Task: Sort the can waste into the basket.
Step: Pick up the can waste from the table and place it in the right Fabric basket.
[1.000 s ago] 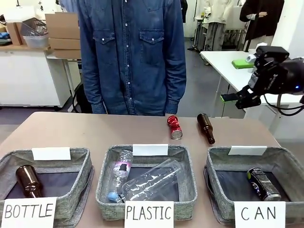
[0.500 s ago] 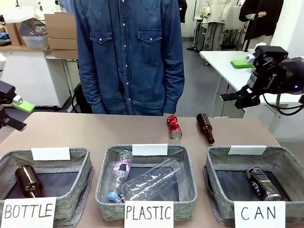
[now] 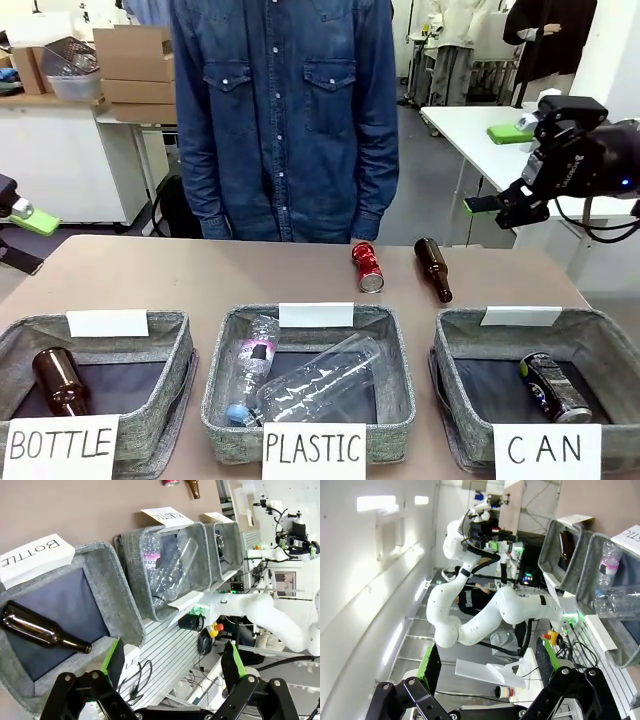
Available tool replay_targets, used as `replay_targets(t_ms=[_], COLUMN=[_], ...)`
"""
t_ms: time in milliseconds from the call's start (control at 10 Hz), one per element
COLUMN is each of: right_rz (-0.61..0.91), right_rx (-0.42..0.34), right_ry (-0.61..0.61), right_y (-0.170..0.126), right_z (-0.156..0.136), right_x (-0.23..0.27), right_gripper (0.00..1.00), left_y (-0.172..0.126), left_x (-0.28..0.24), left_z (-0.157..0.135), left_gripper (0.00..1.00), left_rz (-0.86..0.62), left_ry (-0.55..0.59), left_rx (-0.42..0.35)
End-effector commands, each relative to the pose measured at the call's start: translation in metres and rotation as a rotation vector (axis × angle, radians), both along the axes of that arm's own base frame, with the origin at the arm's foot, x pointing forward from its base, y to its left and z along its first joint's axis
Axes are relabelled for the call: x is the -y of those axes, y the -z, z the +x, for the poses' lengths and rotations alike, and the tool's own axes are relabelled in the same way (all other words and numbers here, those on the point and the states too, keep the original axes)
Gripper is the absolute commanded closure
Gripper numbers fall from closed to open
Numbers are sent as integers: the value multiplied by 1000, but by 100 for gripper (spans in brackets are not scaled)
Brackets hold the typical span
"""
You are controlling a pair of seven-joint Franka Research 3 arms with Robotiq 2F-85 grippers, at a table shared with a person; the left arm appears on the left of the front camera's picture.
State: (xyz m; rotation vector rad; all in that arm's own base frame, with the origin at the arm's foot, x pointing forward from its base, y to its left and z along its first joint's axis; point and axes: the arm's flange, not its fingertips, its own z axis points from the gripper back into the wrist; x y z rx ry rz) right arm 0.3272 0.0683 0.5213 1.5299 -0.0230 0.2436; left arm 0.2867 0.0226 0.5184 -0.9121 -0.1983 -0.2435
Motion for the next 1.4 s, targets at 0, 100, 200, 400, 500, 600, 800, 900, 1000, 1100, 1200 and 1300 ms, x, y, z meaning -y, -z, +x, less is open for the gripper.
replay_targets(t_ms=[0, 100, 200, 400, 500, 600, 800, 900, 1000, 1100, 1200, 1300], right_rz=[2, 2, 0, -544, -790, -969, -920, -609, -864, -814, -794, -774], right_rx=[10, 10, 0, 76, 83, 44, 77, 124, 99, 91, 169, 232], right_ry=[-11, -11, 0, 57, 34, 0, 209, 439, 99, 233, 329, 422], right_y=[-1, -1, 0, -13, -12, -6, -6, -17, -8, -15, -6, 6], right_z=[-1, -1, 0, -19, -30, -40, -58, -68, -47, -54, -7, 38], right_x=[0, 0, 0, -15, -13, -10, 2, 13, 2, 12, 1, -10], right_gripper=[0, 0, 0, 0, 0, 0, 0, 0, 0, 0, 0, 0], left_y=[1, 1, 1, 1, 1, 1, 1, 1, 1, 1, 1, 1], left_x=[0, 0, 0, 0, 0, 0, 0, 0, 0, 0, 0, 0], left_z=[-5, -5, -5, -5, -5, -5, -5, -5, -5, -5, -5, -5], left_gripper=[0, 0, 0, 0, 0, 0, 0, 0, 0, 0, 0, 0], left_rz=[0, 0, 0, 0, 0, 0, 0, 0, 0, 0, 0, 0], left_ry=[-1, -1, -1, -1, -1, -1, -1, -1, -1, -1, -1, -1], left_rx=[-11, -11, -11, -11, -11, -11, -11, -11, -11, -11, -11, -11])
